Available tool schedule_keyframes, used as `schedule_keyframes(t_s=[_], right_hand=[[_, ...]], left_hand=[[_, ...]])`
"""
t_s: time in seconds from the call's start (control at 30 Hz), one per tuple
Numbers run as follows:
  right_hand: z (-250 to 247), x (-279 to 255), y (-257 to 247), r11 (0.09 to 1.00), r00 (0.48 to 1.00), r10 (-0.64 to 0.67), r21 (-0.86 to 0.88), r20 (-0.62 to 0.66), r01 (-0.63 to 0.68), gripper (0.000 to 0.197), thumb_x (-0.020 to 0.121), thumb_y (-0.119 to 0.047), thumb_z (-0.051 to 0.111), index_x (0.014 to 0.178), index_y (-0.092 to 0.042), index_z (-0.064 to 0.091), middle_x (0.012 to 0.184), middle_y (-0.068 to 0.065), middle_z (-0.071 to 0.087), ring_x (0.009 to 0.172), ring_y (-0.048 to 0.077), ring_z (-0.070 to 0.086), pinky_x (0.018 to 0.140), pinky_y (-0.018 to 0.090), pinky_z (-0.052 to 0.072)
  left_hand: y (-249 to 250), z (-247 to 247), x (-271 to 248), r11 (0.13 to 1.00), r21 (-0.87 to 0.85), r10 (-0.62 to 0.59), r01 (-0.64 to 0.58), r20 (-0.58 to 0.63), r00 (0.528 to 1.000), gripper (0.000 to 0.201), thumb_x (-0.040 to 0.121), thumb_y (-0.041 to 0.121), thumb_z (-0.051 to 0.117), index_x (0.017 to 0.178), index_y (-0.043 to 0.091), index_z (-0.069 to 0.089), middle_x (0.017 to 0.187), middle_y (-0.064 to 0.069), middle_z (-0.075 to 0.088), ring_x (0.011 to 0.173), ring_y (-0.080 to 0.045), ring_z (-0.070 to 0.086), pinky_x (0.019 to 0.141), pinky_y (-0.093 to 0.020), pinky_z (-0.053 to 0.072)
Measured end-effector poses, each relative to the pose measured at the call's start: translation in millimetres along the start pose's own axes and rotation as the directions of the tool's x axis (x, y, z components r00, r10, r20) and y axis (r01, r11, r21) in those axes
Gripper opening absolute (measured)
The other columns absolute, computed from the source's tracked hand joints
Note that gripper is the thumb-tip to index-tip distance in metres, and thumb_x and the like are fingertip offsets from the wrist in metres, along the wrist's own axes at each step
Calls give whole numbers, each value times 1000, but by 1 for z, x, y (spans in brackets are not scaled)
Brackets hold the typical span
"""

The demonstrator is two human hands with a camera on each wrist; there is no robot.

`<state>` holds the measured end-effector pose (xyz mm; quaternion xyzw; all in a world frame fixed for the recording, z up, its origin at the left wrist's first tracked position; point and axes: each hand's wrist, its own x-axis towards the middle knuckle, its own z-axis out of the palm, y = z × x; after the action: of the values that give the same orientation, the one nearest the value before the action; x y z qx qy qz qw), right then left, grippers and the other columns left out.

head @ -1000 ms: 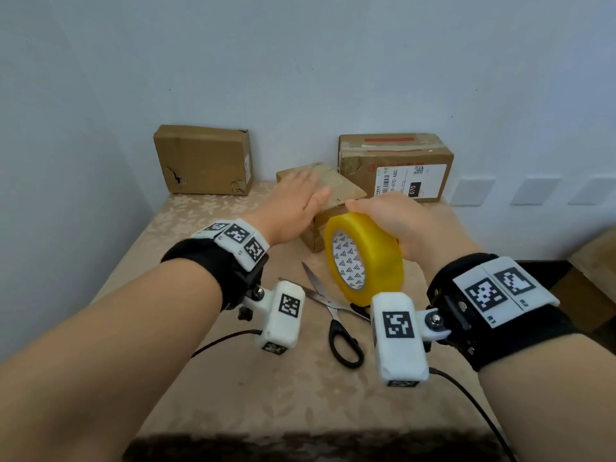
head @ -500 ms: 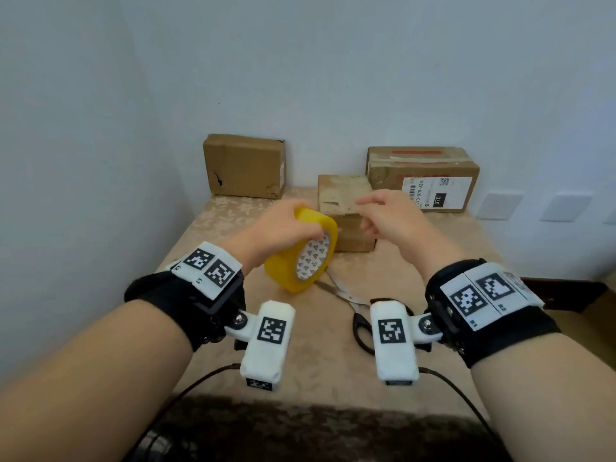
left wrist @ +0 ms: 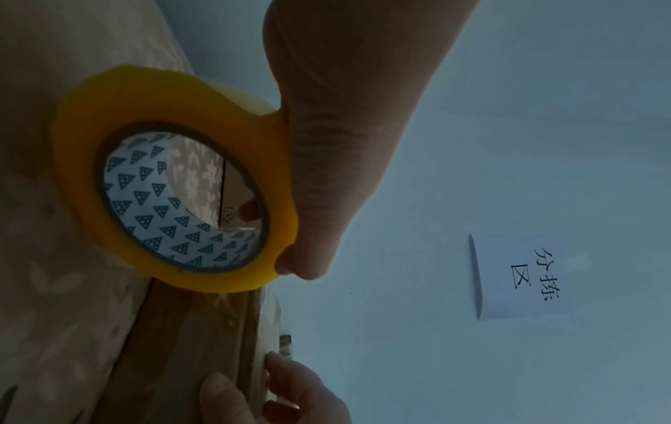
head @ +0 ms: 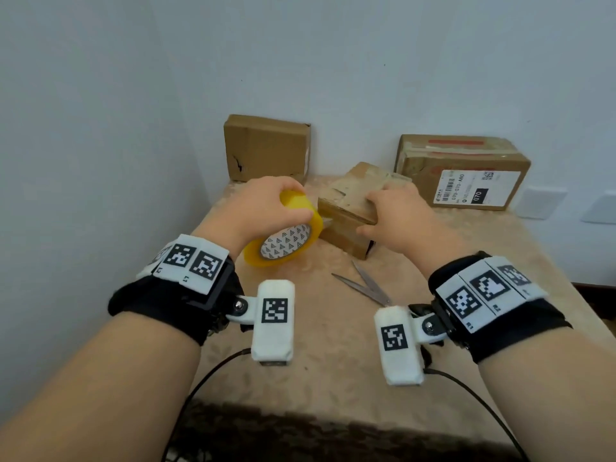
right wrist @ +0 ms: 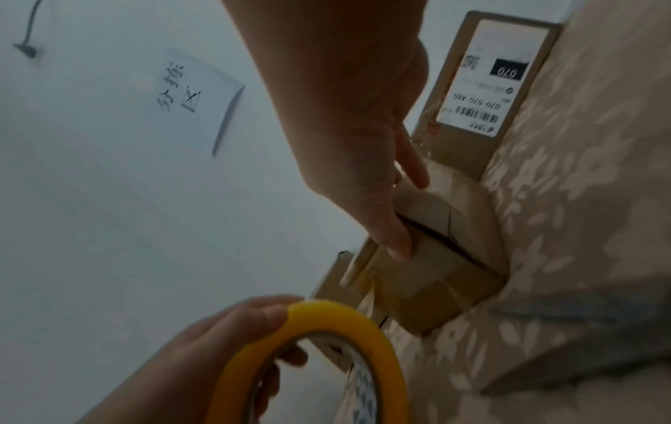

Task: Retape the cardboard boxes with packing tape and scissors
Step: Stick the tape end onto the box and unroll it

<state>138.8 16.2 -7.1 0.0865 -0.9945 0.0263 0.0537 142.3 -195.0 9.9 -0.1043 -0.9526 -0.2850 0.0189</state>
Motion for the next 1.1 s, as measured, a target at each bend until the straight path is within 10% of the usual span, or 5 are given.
schedule_keyframes(t_s=[0.2,0.33,0.5,0.73,1.1], right_hand=[[-7,-12,-27,995,992,59,-74,-110,-67,52,90,-52,57,62,-15,35,78,3,43,84,25,52,60,32,38],[-16,0,-29,999,979,54,10,-195,-54,57,90,-65,41,97,-12,61,104,8,54,102,26,51,84,39,41],[-10,41,-39,975,973,-223,37,64,221,46,103,-39,25,147,-29,33,157,-2,28,147,21,15,116,52,-3],[7,46,-33,992,993,-32,-121,113,46,45,102,-39,21,129,-23,53,137,7,51,128,29,43,109,52,26],[12,34,15,988,971,155,-42,180,-150,33,101,-33,27,114,-20,54,129,9,51,126,32,41,108,69,14]], left_hand=[[-5,-5,-3,1000,-26,13,-13,8,1000,40,79,44,66,117,37,57,113,11,53,102,-13,50,77,-28,41],[-10,-8,-6,1000,-5,19,-19,20,1000,44,77,47,65,120,40,56,118,11,57,104,-12,51,80,-30,44],[-7,-5,-4,997,28,71,-72,25,997,49,79,44,64,126,36,56,124,8,59,99,-7,49,80,-25,41],[-4,-2,0,994,57,96,-97,20,995,54,81,52,65,131,32,53,130,7,56,105,-8,47,83,-22,36],[17,2,24,961,212,147,-180,163,976,55,83,57,60,131,32,52,136,4,52,119,-16,48,83,-25,36]])
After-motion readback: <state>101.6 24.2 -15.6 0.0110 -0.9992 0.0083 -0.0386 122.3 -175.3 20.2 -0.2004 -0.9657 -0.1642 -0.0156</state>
